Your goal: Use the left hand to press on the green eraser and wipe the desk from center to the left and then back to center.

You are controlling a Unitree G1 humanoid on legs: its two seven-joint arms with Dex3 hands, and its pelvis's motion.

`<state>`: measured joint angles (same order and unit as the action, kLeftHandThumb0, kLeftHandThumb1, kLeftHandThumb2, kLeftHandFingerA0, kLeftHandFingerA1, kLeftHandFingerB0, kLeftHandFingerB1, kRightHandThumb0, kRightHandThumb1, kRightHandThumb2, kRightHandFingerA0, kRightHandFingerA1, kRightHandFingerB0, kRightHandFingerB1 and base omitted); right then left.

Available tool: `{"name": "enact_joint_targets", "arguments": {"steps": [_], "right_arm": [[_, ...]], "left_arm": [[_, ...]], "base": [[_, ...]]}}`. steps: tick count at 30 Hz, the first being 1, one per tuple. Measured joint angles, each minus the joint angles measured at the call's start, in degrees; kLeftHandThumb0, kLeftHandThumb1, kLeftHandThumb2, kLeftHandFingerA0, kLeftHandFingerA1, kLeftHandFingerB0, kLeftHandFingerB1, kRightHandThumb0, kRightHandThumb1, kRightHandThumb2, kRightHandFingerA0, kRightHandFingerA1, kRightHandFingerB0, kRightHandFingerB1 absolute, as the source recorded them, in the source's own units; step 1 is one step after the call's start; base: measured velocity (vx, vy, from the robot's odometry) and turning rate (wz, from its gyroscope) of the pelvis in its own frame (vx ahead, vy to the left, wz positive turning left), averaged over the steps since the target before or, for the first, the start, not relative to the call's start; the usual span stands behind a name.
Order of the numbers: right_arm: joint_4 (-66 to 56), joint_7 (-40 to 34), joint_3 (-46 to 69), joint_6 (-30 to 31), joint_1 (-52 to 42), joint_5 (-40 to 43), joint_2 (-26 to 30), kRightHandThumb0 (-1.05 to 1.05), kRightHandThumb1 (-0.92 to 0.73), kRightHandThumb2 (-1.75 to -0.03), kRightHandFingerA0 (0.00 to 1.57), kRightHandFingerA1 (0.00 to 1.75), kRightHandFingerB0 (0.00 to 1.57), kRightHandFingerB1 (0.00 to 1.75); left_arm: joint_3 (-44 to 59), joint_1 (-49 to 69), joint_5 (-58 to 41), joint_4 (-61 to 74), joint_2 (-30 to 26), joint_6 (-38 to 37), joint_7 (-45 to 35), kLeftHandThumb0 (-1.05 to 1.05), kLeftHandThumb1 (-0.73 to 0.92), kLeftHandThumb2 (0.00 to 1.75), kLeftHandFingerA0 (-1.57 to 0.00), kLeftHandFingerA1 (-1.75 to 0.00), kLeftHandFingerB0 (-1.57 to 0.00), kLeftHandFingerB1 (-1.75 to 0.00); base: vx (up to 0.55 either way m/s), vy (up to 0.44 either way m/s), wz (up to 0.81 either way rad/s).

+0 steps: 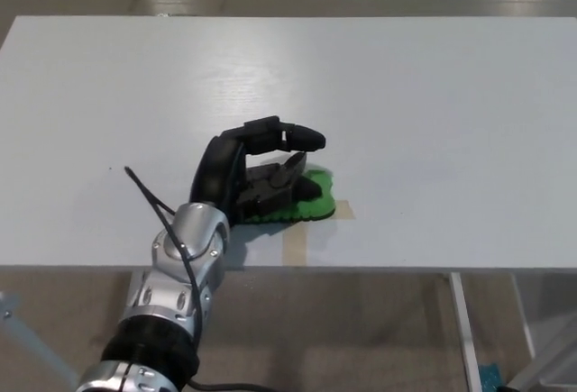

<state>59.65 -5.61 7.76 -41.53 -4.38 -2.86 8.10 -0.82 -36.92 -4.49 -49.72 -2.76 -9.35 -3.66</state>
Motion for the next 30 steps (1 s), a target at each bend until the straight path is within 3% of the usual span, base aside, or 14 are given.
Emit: {"name": "enact_joint_targets", "arguments": {"steps": [22,25,26,30], "right_arm": [[1.0,0.7,0.8,0.1,-1.3,0.9,-0.4,-0.40,-0.77,-0.64,0.88,0.64,0.68,0.43],[1.2,0.9,0.8,0.1,-1.2,1.1,-0.3,-0.40,-0.77,-0.63,0.88,0.64,0.68,0.43],[1.3,0.9,0.8,0.1,-1.2,1.1,-0.2,-0.40,-0.77,-0.63,0.88,0.64,0.68,0.43],[1.5,1.3,0.8,0.1,-1.2,1.2,-0.1,-0.40,-0.77,-0.64,0.87,0.65,0.68,0.43]], "left_arm": [[11.9,0.7,-3.1,-10.4,-18.3,-4.9,-5.1,-0.08,0.85,0.65,-0.98,-0.73,-0.88,-0.69],[14.4,0.1,-3.9,-13.9,-21.2,-5.1,-5.9,-0.11,0.83,0.65,-1.01,-0.73,-0.92,-0.69],[15.1,-0.1,-4.1,-14.7,-21.9,-5.1,-6.1,-0.20,0.78,0.65,-1.09,-0.71,-1.01,-0.69],[18.0,-0.4,-5.3,-18.7,-25.6,-5.2,-7.1,-0.23,0.77,0.65,-1.14,-0.70,-1.02,-0.69]], "base": [[0.00,0.000,0.00],[0.00,0.000,0.00],[0.00,0.000,0.00],[0.00,0.000,0.00]]}}
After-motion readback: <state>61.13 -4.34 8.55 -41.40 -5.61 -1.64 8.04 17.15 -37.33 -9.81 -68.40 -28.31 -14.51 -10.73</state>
